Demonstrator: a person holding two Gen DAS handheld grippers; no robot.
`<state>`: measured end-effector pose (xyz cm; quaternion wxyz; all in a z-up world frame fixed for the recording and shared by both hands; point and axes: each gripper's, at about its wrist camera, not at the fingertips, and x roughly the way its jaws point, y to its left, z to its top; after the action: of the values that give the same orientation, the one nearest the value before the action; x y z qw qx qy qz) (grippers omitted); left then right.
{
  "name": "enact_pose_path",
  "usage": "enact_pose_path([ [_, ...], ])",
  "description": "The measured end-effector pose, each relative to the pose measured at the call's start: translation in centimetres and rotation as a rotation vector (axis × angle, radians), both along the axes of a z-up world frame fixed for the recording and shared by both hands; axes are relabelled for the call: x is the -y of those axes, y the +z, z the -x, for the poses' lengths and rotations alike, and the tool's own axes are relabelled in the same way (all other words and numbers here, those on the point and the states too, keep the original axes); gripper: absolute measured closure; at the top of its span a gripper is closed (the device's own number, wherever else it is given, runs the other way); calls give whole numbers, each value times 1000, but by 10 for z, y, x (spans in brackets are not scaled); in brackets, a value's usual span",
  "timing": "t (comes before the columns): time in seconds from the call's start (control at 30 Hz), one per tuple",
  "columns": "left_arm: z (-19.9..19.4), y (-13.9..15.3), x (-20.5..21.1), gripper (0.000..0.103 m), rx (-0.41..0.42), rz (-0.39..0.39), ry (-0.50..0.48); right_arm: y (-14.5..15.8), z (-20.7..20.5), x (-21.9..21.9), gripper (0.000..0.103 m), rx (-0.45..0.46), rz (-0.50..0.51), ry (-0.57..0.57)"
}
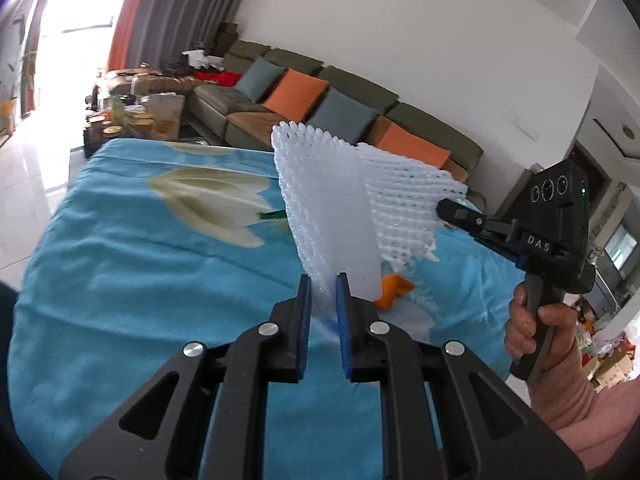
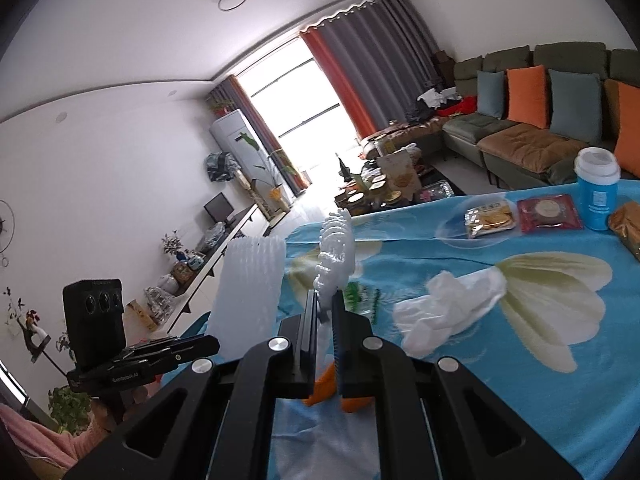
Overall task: Collect trash
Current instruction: 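Grasp a white foam net with the left gripper while the right grasps another net, then carry both white foam nets over the teal trash bin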
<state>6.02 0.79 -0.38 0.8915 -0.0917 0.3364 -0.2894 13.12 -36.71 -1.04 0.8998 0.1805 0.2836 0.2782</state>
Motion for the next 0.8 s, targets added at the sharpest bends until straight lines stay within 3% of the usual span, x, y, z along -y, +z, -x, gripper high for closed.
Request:
enact_pose_path([
  [0.4,37,-11,-56,90,-9,-30,150,-2,11,-54,97,7,3,139],
  [0.8,51,-16,-85,90,-20,-48,257,-13,8,-107,97,-35,-7,263],
])
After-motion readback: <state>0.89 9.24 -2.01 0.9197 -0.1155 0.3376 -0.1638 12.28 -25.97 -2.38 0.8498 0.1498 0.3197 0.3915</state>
